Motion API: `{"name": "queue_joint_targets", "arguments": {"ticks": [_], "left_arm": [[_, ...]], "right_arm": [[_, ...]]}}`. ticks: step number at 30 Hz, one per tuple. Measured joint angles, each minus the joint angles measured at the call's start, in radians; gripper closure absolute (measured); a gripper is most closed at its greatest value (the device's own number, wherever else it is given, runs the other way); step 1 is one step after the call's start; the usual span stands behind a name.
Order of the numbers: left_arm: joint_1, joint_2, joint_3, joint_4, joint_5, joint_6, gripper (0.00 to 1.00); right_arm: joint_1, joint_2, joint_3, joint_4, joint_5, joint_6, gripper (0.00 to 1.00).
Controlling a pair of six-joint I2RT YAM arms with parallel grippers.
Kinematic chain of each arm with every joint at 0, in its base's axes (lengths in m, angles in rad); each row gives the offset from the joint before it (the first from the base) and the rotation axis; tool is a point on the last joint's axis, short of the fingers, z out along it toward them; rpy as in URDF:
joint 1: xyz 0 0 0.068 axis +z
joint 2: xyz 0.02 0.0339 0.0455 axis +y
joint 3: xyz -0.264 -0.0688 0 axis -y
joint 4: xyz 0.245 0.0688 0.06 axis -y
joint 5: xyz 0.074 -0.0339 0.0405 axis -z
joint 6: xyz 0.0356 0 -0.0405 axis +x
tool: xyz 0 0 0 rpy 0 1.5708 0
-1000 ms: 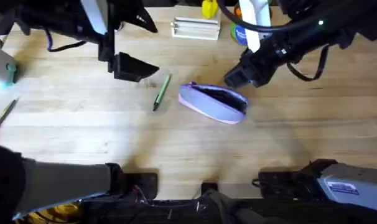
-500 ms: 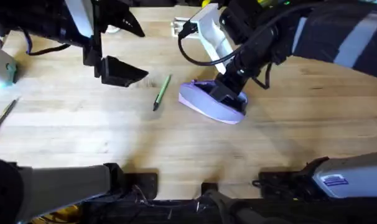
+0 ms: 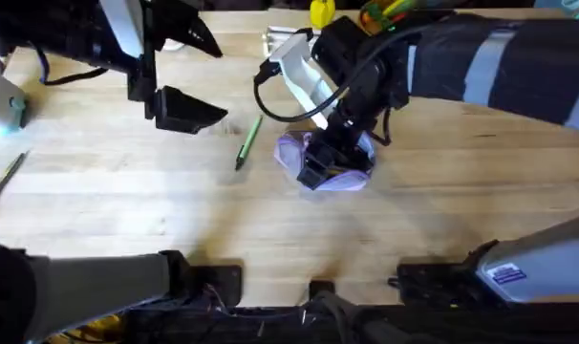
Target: Unzip the bag, pick up the pens from the table one at a time and place them inside, then zip the bag closed.
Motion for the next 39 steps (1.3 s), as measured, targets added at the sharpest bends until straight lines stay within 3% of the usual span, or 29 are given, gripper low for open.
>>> {"name": "queue_joint_targets", "arguments": {"ticks": [7, 11, 16, 20, 22, 25, 28, 32, 35, 39], "left_arm": [[0.000, 0.000, 0.000, 0.000, 0.000, 0.000, 0.007], [0.000, 0.000, 0.000, 0.000, -0.003, 0.000, 0.007], [-0.016, 0.000, 0.000, -0.007, -0.058, 0.000, 0.007], [-0.083, 0.008, 0.000, -0.012, -0.135, -0.030, 0.007], [-0.130, 0.019, 0.000, 0.011, -0.187, -0.085, 0.006], [-0.196, 0.033, 0.000, 0.080, -0.287, -0.234, 0.006], [-0.252, 0.040, 0.000, 0.175, -0.414, -0.488, 0.006], [-0.299, 0.040, 0.000, 0.248, -0.474, -0.783, 0.006], [-0.332, 0.040, 0.000, 0.256, -0.470, -0.910, 0.006], [-0.357, 0.040, 0.000, 0.254, -0.465, -0.989, 0.007]], "right_arm": [[0.003, -0.009, 0.000, -0.009, -0.007, -0.009, 0.005], [0.001, -0.050, 0.000, -0.011, 0.054, -0.017, 0.004], [-0.011, -0.201, 0.000, -0.007, 0.172, -0.024, 0.004], [-0.033, -0.352, 0.000, 0.007, 0.226, -0.026, 0.004], [-0.055, -0.421, 0.000, 0.031, 0.240, -0.024, 0.004], [-0.107, -0.508, 0.000, 0.076, 0.251, 0.012, 0.005], [-0.174, -0.577, 0.000, 0.115, 0.259, 0.073, 0.004], [-0.261, -0.640, 0.000, 0.142, 0.262, 0.158, 0.004], [-0.314, -0.670, 0.000, 0.144, 0.262, 0.202, 0.004], [-0.345, -0.682, 0.000, 0.144, 0.262, 0.228, 0.004]]}}
